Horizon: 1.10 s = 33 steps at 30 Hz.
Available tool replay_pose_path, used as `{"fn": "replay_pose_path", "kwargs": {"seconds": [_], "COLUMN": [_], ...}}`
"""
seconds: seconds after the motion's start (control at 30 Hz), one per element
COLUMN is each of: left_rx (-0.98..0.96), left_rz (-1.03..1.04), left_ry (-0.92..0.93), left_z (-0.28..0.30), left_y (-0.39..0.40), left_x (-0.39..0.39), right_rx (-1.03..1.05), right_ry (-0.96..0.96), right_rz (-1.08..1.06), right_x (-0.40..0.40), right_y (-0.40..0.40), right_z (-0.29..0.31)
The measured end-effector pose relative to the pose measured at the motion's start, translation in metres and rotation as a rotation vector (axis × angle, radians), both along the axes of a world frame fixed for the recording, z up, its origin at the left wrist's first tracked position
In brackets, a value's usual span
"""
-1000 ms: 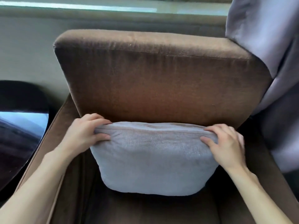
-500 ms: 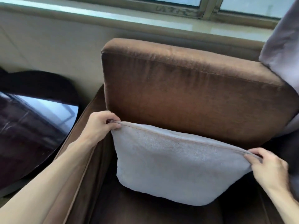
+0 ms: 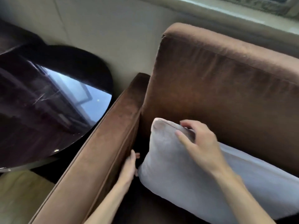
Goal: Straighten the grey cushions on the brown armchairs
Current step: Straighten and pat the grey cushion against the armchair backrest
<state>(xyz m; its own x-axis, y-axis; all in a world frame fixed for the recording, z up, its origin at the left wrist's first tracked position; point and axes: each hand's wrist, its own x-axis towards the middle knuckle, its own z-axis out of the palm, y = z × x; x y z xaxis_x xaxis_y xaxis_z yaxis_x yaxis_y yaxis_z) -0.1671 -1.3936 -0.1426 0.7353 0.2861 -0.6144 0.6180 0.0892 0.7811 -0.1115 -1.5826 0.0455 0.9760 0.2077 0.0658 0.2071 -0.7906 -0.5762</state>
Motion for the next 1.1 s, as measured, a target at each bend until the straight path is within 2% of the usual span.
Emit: {"fn": "replay_pose_path", "kwargs": {"seconds": [0.1,0.17,0.27,0.37,0.47,0.57,0.67,0.77,0.97,1.03,1.1], "left_rx": [-0.063,-0.145,-0.200,-0.078,-0.046,-0.085,-0.076,-0.053,-0.123,-0.034,0.158], "left_rz": [-0.076,-0.101,-0.011,-0.045,-0.079,-0.020,-0.058,-0.037,-0.270,-0.400,-0.497], "left_ry": [0.165,0.209,0.180,0.181,0.154,0.212,0.274,0.129,-0.540,-0.651,-0.675], "left_z": [-0.045,-0.058,-0.069,-0.097,-0.124,-0.097,-0.062,-0.023,0.105,0.128,0.139], "left_y": [0.004,0.003,-0.003,-0.005,-0.004,-0.006,-0.002,0.005,0.001,-0.001,-0.003], "left_x": [-0.010,-0.008,0.002,-0.002,-0.017,-0.014,-0.002,0.015,0.046,0.057,0.064], "right_rx": [-0.145,-0.171,-0.064,0.037,0.167,0.167,0.118,0.056,-0.039,-0.076,-0.092], "right_ry": [-0.006,-0.026,-0.067,-0.107,-0.114,-0.044,0.052,0.013,0.042,0.059,0.063], "right_rz": [0.103,0.117,0.079,0.036,-0.018,-0.005,0.035,0.051,-0.081,-0.142,-0.219], "right_x": [0.023,0.030,0.033,0.030,0.026,0.025,0.022,0.011,-0.030,-0.046,-0.059], "right_y": [0.048,0.061,0.062,0.059,0.060,0.057,0.037,-0.004,-0.123,-0.158,-0.192], "right_z": [-0.014,-0.019,-0.023,-0.015,-0.004,-0.003,-0.004,-0.007,-0.008,-0.006,-0.005]}}
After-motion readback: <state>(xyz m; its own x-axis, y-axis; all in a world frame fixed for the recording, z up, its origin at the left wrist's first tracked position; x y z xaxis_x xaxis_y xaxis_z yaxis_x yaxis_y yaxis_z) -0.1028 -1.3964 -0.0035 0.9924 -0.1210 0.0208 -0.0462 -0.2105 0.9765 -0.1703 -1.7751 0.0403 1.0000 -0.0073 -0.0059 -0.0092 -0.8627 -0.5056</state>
